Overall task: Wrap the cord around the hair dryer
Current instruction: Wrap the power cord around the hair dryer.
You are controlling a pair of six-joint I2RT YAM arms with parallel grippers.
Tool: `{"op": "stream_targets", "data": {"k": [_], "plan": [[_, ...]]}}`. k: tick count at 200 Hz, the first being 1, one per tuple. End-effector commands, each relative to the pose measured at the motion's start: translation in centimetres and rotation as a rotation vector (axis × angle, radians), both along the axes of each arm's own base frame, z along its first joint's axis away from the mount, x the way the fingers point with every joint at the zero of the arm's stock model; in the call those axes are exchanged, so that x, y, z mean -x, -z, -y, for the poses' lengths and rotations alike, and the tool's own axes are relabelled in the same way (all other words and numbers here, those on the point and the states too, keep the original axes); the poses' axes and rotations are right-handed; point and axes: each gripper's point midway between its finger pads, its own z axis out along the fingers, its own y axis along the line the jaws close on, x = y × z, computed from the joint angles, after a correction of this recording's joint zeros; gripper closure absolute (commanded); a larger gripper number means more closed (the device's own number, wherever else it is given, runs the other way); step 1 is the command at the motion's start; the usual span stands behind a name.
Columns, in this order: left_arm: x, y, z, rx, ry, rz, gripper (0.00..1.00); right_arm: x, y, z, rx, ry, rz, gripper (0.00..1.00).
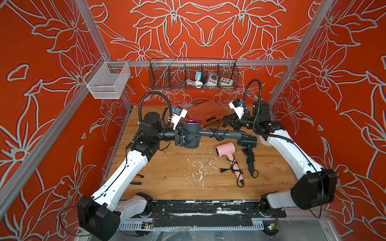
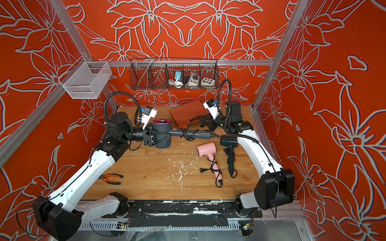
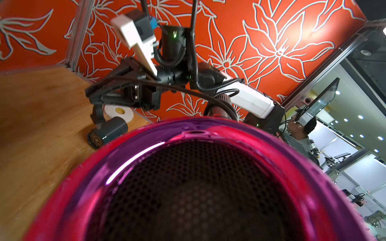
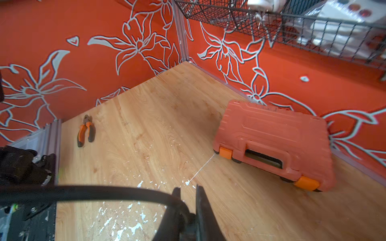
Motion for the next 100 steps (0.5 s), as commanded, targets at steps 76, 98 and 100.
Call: {"op": "stream_targets", "data": {"k": [76, 98, 100], "plan": [[-4.9, -5.0, -1.3, 0.158, -0.196, 0.113, 1.0, 3.9, 1.0, -1.3, -0.23, -0.018, -0.091, 1.0], [-6.5, -5.0, -1.8, 0.17, -0.283, 0.098, 1.0, 6.3, 2.2, -3.2, -0.205, -0.061, -0.111, 1.0], [-6.6, -5.0, -1.8, 0.17, -0.292, 0.099, 1.0, 6.5, 2.3, -3.4, -0.202, -0.066, -0.113, 1.0]]}}
